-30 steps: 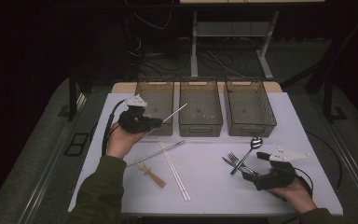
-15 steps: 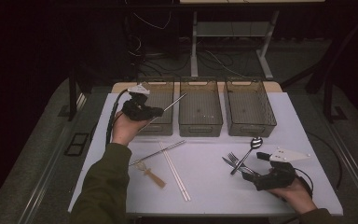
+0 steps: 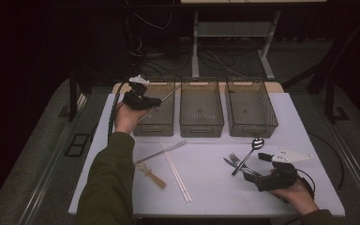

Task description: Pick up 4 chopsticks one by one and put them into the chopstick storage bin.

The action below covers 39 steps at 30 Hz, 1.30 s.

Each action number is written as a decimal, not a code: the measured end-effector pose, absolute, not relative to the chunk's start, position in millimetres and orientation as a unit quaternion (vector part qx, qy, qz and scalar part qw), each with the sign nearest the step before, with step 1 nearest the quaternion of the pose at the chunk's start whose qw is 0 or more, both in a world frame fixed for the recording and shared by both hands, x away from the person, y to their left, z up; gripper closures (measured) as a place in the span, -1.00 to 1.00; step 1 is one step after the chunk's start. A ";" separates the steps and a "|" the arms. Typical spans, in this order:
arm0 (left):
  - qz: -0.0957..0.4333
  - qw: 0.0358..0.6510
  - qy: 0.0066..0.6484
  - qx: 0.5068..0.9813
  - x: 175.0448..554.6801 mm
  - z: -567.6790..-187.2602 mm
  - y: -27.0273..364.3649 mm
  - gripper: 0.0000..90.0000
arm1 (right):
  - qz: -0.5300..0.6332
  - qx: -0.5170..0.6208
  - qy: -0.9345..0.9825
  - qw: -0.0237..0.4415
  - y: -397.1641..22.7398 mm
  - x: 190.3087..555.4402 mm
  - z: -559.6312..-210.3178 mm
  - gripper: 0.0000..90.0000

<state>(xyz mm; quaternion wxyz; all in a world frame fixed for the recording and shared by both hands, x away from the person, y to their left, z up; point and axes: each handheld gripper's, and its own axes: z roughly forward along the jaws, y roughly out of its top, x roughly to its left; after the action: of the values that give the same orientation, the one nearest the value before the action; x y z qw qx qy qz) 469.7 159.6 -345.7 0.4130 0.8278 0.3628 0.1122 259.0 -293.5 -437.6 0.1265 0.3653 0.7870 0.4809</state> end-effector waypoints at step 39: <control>0.164 0.384 0.440 0.795 506.4 -374.1 168.3 0.16 | 0.488 0.366 0.783 0.122 -292.4 257.2 -437.2 -0.97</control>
<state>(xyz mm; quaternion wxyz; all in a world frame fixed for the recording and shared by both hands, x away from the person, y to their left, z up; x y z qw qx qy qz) 506.4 168.3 -374.1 0.3836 0.7953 0.4397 0.1643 257.2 -292.4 -437.2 0.1219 0.3663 0.7829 0.4879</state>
